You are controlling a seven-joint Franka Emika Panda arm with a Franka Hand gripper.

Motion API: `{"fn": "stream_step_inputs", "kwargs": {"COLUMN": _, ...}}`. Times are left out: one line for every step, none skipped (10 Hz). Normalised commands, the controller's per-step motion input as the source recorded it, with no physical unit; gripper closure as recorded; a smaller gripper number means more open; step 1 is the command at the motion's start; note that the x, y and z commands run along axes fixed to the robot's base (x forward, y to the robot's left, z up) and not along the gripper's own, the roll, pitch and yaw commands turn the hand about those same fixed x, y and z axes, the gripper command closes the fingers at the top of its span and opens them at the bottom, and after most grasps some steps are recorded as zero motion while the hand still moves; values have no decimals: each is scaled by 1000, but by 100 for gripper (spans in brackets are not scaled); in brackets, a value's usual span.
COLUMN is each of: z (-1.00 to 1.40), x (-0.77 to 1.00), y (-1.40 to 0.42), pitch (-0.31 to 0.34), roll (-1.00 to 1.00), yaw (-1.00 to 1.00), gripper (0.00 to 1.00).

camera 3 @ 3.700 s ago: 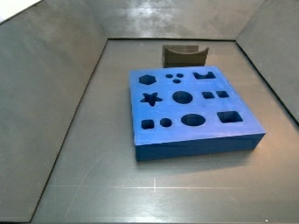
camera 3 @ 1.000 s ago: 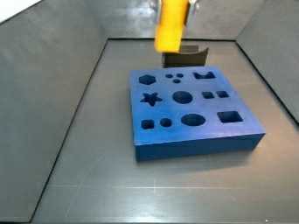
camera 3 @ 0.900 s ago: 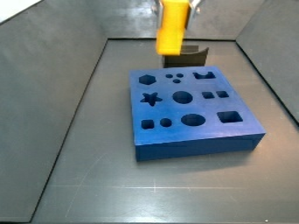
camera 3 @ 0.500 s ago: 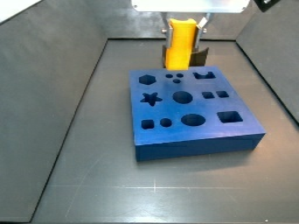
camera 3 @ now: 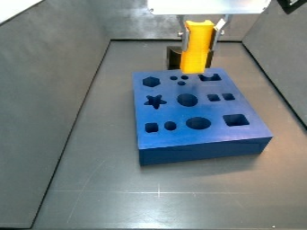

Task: Pick up the arch object. Move up. Place the arch object on the fixture. Regrasp the arch object. Rotate the arch object. Move to above the board. Insert the arch object.
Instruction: Insert the arch object.

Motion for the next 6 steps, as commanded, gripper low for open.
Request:
{"fn": "stream_step_inputs", "kwargs": {"z": -194, "x": 637, "y": 29, "pitch": -256, "roll": 0, "yaw": -31, "gripper": 100}}
{"fn": "stream_step_inputs", "kwargs": {"z": -309, "x": 894, "y": 0, "pitch": -313, "roll": 41, "yaw": -129, "gripper": 100}}
{"fn": "stream_step_inputs", "kwargs": {"z": -400, "x": 946, "y": 0, "pitch": -241, "roll": 170, "yaw": -134, "gripper": 100}}
{"fn": "stream_step_inputs", "kwargs": {"z": -277, "x": 1000, "y": 106, "pitch": 0, "roll": 393, "yaw": -49, "gripper": 100}}
{"fn": "stream_step_inputs", "kwargs": {"z": -29, "x": 803, "y": 74, "pitch": 187, "roll": 500, "yaw": 0, "gripper": 100}}
{"fn": "stream_step_inputs", "kwargs": {"z": 0, "x": 649, "y": 0, "pitch": 363, "roll": 390, "yaw": 0, "gripper": 100}}
